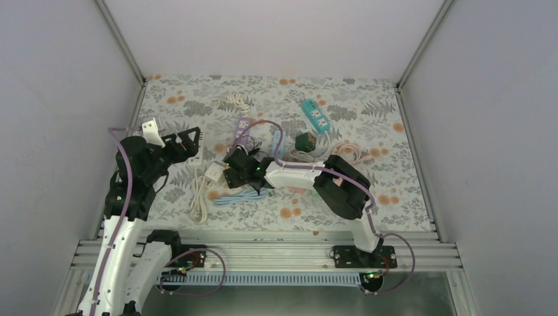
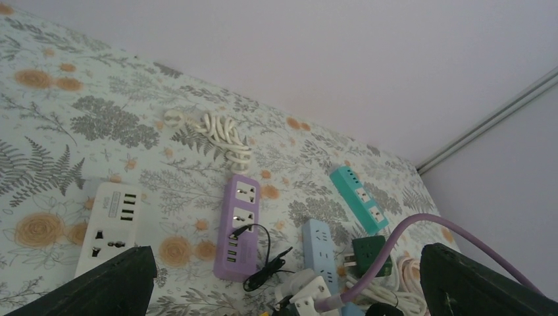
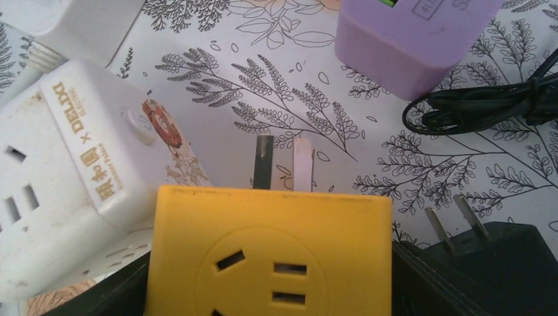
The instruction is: Insert the plug
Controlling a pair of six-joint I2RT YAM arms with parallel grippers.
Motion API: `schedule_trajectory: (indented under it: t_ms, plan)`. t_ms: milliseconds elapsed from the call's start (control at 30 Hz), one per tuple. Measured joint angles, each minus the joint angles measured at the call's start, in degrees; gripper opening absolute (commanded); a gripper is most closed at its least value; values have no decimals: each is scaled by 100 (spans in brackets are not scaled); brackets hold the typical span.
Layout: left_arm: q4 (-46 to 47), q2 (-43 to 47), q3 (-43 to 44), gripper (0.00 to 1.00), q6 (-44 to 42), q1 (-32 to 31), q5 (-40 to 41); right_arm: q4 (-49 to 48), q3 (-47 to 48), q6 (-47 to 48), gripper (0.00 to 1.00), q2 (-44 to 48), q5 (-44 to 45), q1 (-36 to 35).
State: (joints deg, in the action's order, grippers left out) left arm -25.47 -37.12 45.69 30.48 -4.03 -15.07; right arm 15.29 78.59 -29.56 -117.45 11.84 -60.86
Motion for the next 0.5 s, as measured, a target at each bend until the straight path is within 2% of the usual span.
schedule_trajectory:
  t_ms: [67,133,333,433,500]
  plan:
    - [-2,15,-9,100,0,0,-17,-52,15,87,64,-39,26,20]
    - [-26,33,-11,100,0,0,-26,-55,50,170,58,-50,44,20]
    - [-52,103,-52,100,-26,0,-153,-50,-63,345,56,116,-46,59]
    - [-33,105,-155,100,-94,0,-313,-57,-345,472,56,586,-538,168]
    - [-28,70,-229,100,-136,0,-487,-166,-625,570,56,1093,-1167,369]
